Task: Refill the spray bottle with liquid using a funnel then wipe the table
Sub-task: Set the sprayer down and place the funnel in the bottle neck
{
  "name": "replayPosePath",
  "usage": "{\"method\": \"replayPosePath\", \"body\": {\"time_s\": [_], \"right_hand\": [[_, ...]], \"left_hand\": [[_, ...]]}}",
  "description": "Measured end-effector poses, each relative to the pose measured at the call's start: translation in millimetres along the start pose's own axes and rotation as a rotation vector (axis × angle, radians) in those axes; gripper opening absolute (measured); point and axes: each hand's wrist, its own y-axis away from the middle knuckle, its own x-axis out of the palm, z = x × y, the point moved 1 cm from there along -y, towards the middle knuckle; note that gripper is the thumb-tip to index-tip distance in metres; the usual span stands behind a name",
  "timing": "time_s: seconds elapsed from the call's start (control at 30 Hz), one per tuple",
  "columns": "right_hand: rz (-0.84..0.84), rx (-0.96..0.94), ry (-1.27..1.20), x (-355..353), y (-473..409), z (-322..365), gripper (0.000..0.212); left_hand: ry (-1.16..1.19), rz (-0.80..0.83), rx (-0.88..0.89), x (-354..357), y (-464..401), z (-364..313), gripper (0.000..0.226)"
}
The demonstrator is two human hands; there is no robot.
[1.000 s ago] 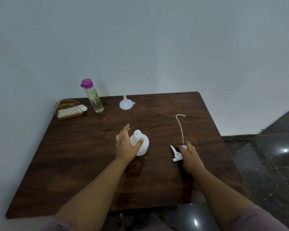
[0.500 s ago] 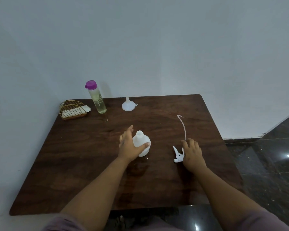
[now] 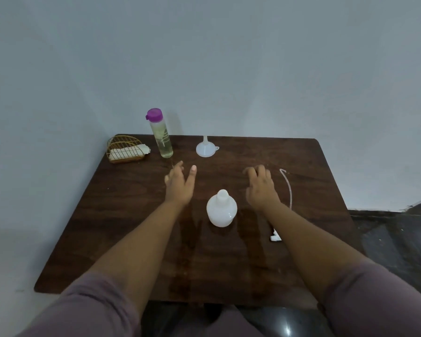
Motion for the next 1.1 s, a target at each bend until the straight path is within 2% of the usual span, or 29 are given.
{"method": "replayPosePath", "body": {"time_s": [0.13,0.3,0.53,0.63,0.8,0.97,1.03,1.1], "right_hand": [[0.126,0.083,-0.096,8,-47,24,0.048],[0.227,0.208,-0.254,25,-99,36,0.044],[0.39,0.309,-0.216,63,-164,21,0.039],[0.384,0.381,-0.245,75,-186,18,0.038],[0.243,0.623,-0.483,94,-230,13,0.034],[0.296,0.729,-0.601,114,-254,18,0.038],[0.304,0.773,-0.645,121,-256,18,0.04],[0.332,0.77,-0.651,133,-260,13,0.04]], "left_hand": [[-0.021,0.071,-0.121,7,-36,-1,0.068],[0.042,0.234,-0.241,22,-82,3,0.069],[0.019,0.368,-0.279,39,-150,9,0.059],[0.027,0.385,-0.309,45,-175,13,0.054],[0.127,0.41,-0.354,64,-210,11,0.056],[0.368,0.384,-0.477,82,-232,9,0.064],[0.397,0.392,-0.492,85,-235,6,0.061],[0.386,0.413,-0.481,92,-240,9,0.067]]}}
